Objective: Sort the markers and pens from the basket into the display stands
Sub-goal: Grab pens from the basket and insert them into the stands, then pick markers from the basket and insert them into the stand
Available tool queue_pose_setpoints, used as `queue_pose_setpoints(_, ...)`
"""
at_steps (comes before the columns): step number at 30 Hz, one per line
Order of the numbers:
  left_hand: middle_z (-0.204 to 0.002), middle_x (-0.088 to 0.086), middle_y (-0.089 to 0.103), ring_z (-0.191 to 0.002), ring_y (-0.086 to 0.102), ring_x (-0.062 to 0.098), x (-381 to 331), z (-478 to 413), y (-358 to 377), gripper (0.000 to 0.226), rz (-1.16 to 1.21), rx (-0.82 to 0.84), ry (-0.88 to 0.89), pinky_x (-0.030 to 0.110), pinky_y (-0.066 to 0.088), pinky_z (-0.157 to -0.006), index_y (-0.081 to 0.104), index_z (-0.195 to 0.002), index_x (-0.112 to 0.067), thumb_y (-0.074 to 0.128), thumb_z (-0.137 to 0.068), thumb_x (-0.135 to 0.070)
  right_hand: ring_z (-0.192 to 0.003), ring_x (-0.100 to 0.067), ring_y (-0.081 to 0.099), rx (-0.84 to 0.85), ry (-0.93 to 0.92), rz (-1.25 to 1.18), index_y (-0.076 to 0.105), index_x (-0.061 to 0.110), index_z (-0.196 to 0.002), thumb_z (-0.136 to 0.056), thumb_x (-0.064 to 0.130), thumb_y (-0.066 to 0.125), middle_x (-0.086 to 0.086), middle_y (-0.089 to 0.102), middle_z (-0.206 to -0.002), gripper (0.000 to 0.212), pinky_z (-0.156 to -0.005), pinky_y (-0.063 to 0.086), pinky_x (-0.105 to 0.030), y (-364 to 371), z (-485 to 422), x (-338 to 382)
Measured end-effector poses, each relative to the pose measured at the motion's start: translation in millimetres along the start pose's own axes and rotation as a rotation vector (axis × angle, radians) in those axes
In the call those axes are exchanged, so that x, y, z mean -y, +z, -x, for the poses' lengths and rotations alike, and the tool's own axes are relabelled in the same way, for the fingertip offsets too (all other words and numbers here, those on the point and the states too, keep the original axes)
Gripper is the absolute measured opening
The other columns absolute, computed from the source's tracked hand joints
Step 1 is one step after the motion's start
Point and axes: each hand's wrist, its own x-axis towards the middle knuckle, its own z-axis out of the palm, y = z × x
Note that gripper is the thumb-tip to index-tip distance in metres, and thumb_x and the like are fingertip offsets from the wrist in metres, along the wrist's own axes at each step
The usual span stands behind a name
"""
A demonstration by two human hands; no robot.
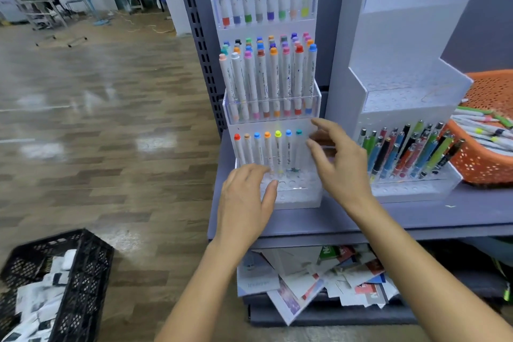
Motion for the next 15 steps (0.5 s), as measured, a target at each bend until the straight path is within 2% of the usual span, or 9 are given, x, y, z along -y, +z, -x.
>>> queue_pose_setpoints(2,-0.108,-0.005,0.064,-0.101,0.056,0.013,-4,-3,-10,0.032,0.125,-0.011,-0.051,0.011,0.033,-0.085,0.065,-0.113,-0.014,0.051,-0.094,-0.035,-0.088,0.01,0.058,-0.076,0.098,-0.052,0.062,0.014,-0.121,-0.093,0.014,0.058,0.008,0.065,-0.103,0.028,-0.077,0.042,-0.002,-13,11,4)
queue_pose_setpoints(3,-0.107,-0.007,0.063,-0.1,0.056,0.009,-8,-5,-14,0.027,0.181,-0.019,-0.077,0.007,0.032,-0.082,0.065,-0.114,-0.015,0.053,-0.095,-0.03,-0.091,0.013,0.057,-0.102,0.137,-0.071,0.063,0.015,-0.12,-0.095,0.017,0.056,0.009,0.065,-0.106,0.026,-0.079,0.042,-0.002,-20,16,5)
queue_pose_setpoints(5,-0.106,-0.01,0.063,-0.099,0.055,0.002,-15,-5,-20,0.024,0.292,-0.033,-0.137,0.002,0.034,-0.081,0.065,-0.115,-0.016,0.052,-0.097,-0.025,-0.1,0.008,0.058,-0.13,0.199,-0.114,0.063,0.02,-0.118,-0.096,0.027,0.049,0.01,0.066,-0.111,0.027,-0.085,0.045,-0.011,-33,28,7)
queue_pose_setpoints(7,-0.104,-0.014,0.064,-0.097,0.056,-0.002,-25,-3,-22,0.026,0.389,-0.032,-0.193,0.001,0.036,-0.081,0.065,-0.113,-0.02,0.046,-0.099,-0.029,-0.106,0.002,0.059,-0.148,0.238,-0.148,0.063,0.024,-0.118,-0.094,0.032,0.044,0.013,0.066,-0.112,0.031,-0.088,0.046,-0.017,-47,40,10)
queue_pose_setpoints(12,-0.102,-0.022,0.064,-0.1,0.059,-0.005,-59,0,-9,0.039,0.485,-0.031,-0.186,0.003,0.038,-0.081,0.063,-0.108,-0.031,0.032,-0.092,-0.049,-0.108,0.014,0.052,-0.174,0.278,-0.095,0.062,0.029,-0.118,-0.096,0.034,0.041,0.023,0.061,-0.113,0.03,-0.081,0.036,0.002,-90,62,5)
queue_pose_setpoints(15,-0.106,-0.02,0.065,-0.104,0.058,-0.005,-84,4,6,0.045,0.497,-0.009,-0.187,0.004,0.039,-0.085,0.062,-0.111,-0.032,0.028,-0.091,-0.053,-0.11,0.015,0.051,-0.164,0.284,-0.058,0.059,0.033,-0.119,-0.093,0.041,0.038,0.026,0.059,-0.114,0.035,-0.084,0.035,0.002,-123,67,-7)
